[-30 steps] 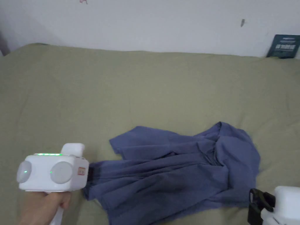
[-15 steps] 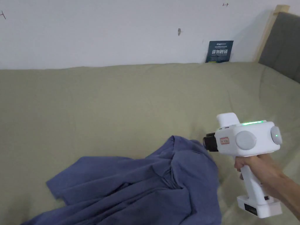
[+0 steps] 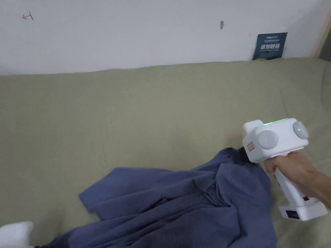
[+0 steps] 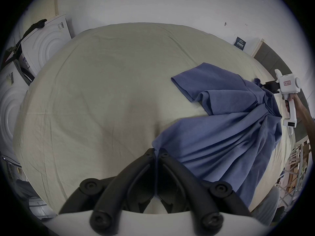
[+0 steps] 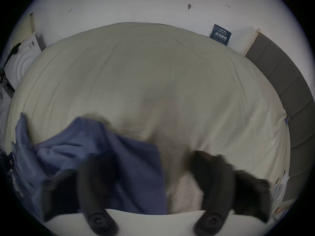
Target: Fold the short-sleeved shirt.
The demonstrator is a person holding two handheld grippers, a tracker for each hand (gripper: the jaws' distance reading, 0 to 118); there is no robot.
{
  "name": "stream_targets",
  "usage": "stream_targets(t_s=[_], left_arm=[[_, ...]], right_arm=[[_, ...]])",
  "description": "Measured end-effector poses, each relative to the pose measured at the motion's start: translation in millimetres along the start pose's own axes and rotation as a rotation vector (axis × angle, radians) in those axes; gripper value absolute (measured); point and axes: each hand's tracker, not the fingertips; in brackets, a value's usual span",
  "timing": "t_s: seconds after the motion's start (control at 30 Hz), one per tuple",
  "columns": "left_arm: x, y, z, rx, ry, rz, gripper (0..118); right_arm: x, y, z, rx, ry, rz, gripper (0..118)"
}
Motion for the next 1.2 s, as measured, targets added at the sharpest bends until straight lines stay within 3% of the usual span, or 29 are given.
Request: stream_targets(t_s=[0.03,0.1,0.23,0.53,0.7,0.97,1.2], left_arm=[[-2.0,0.5,2.6,0.004,-0.002,0.0,0],[-8.0,5.0,14.1,0.013,-0.021,0.025,0],[-14.9,16.6,48.9,0.057,-0.054,0.063,0],[-32.0,59.3,142.3,0.253,0.174,-0.005,0],[-44.0,85.1,211.2,0.395,0.221,0.05,0],[-39.5,110.5,288.9,0.517,0.23,0.084,0],[-32.7,135.1,313.9,0.556,0.26,0.076,0]], right_arm=[[-3.5,-2.4,12.5,0.033,-0.029,0.011,4],[11.3,2.3,22.8,0.007,0.066,-0.017,4],[26.2,-6.0,88.4,0.126,0.061,-0.033,4],[81.8,-29.1,262.9,0.326,0.004,-0.117,4],[114.6,-40.0,333.4,0.465,0.018,-0.242,4],[123.0,-35.8,396.9,0.556,0.015,-0.314,4],[126.0,-10.1,417.2,0.598,0.013,-0.344,4]])
